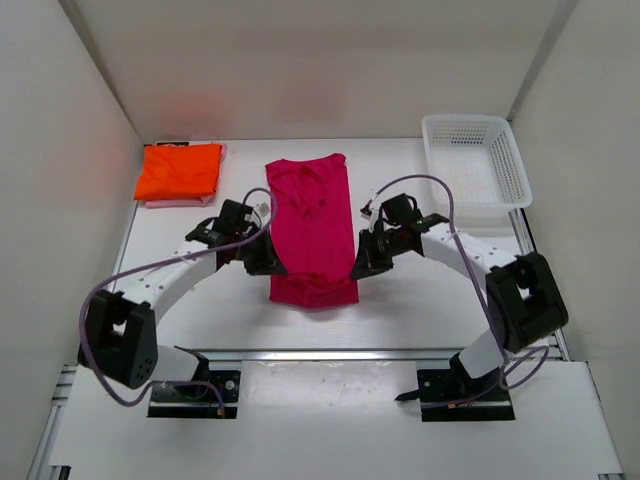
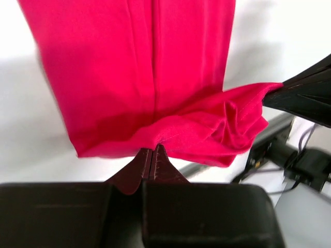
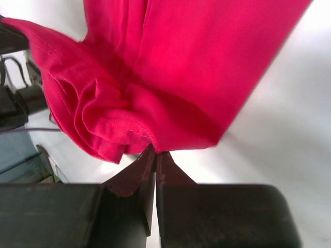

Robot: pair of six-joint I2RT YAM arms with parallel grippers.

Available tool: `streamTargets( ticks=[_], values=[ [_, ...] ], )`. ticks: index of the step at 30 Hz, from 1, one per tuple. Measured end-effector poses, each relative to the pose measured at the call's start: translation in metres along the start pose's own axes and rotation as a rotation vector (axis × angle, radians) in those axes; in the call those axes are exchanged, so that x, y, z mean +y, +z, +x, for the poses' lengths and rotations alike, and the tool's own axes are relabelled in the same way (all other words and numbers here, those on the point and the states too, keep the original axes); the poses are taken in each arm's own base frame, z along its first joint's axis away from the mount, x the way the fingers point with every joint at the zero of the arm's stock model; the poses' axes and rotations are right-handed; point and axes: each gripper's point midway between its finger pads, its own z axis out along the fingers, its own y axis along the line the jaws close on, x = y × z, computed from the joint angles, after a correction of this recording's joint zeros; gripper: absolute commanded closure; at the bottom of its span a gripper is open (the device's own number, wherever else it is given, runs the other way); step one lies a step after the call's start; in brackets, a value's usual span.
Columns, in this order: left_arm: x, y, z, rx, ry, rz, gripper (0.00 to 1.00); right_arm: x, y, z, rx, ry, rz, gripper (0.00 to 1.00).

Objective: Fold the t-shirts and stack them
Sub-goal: Fold the folded rectangular tshirt in 1/3 of the way

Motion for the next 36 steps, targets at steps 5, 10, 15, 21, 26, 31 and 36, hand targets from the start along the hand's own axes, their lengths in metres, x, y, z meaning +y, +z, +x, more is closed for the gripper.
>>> streamTargets(
  ticks=[5, 10, 15, 21, 26, 31, 36],
  values=[
    [0.008, 0.008, -0.039, -0.030, -0.020, -0.024, 1.00, -0.009, 0.004, -0.047, -0.018, -0.020, 0.013, 1.00],
    [0.025, 0.014, -0.063, -0.053, -0.065, -0.049, 1.00, -0.018, 0.009, -0.085, -0.032, -0.034, 0.020, 1.00],
    [0.037, 0.027, -0.084, -0.056, -0.092, -0.068, 1.00, -0.030, 0.015, -0.113, -0.036, -0.033, 0.029, 1.00],
    [0.037, 0.040, -0.101, -0.066, -0.096, -0.062, 1.00, -0.038, 0.018, -0.135, -0.038, -0.033, 0.037, 1.00],
    [0.038, 0.043, -0.126, -0.107, -0.101, -0.052, 1.00, -0.042, 0.019, -0.147, -0.038, -0.034, 0.041, 1.00],
    [0.043, 0.041, -0.141, -0.144, -0.118, -0.047, 0.98, -0.045, 0.021, -0.158, -0.043, -0.038, 0.042, 0.98],
    [0.057, 0.057, -0.150, -0.145, -0.164, -0.048, 0.62, -0.054, 0.026, -0.168, -0.046, -0.022, 0.052, 0.74]
  ],
)
